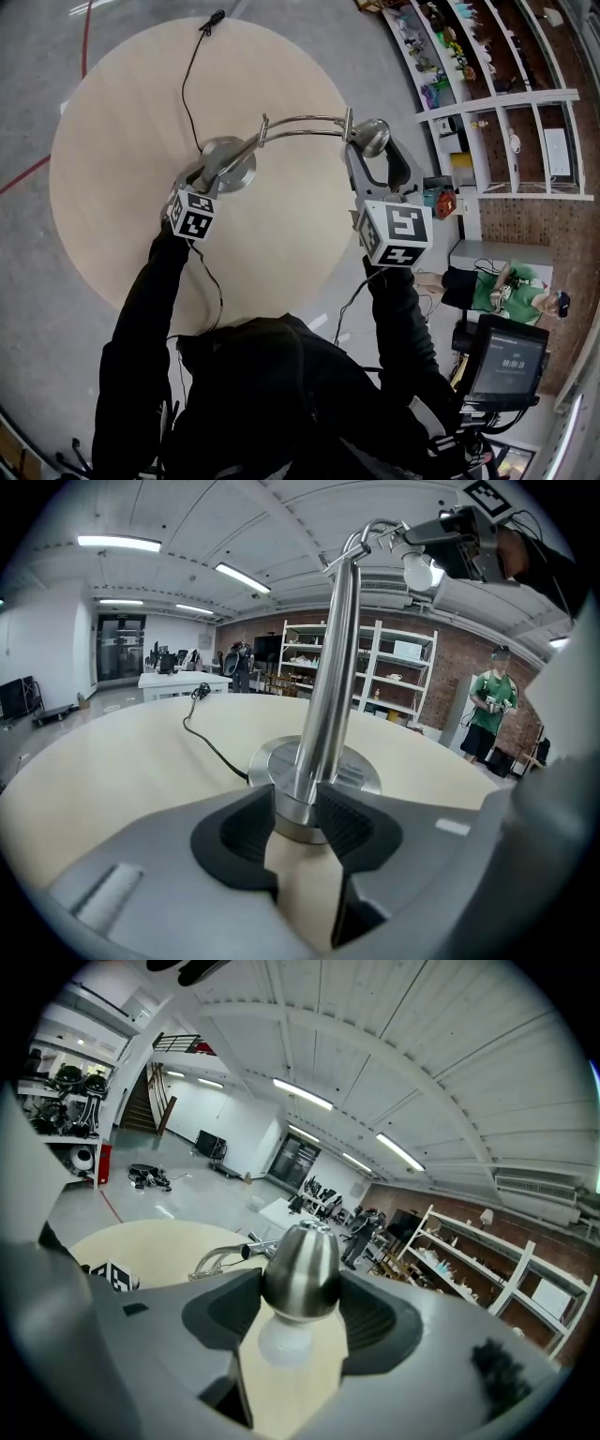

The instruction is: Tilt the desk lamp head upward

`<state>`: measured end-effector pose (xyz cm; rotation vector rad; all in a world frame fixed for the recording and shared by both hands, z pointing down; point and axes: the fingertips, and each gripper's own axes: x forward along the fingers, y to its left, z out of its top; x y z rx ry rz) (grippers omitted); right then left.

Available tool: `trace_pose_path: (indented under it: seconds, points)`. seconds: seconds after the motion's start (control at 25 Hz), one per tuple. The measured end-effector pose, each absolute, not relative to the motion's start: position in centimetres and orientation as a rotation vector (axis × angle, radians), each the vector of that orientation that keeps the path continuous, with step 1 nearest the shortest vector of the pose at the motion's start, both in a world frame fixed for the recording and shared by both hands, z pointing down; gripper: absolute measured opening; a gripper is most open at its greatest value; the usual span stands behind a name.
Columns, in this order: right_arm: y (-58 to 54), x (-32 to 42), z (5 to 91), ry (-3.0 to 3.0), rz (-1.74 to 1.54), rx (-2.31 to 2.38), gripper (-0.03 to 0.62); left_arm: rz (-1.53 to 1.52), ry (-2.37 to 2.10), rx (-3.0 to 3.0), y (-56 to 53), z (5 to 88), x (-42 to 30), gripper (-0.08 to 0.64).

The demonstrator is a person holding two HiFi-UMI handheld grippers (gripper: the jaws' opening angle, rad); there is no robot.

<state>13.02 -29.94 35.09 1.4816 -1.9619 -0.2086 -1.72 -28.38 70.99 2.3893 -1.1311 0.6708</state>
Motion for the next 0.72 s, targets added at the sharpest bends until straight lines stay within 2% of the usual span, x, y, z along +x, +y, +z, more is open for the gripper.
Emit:
trace_pose_path:
  seconds: [0.24,0.32,0.36,0.72]
  points:
    - [-30.3,13.1,35.4,-1.941,-0.196,1.480,0.275,0.569,-1.147,2.454,-29.9,68.2,-1.4,0.144]
    - [-30.3,13.0,35.4,-1.945,-0.200,1.478,0.275,0.533,-1.087,2.504,-30.0,67.2,-0.3,0.186]
    - [-30.3,12.9,35.4,-1.947,-0.202,1.475,0.275,0.541,-1.050,2.526,-29.8,67.1,0.3,0.202]
    - [-29.8,12.4,34.9,-1.953,-0.226,1.456,0.275,0.791,-0.998,2.535,-28.6,70.7,1.2,0.199]
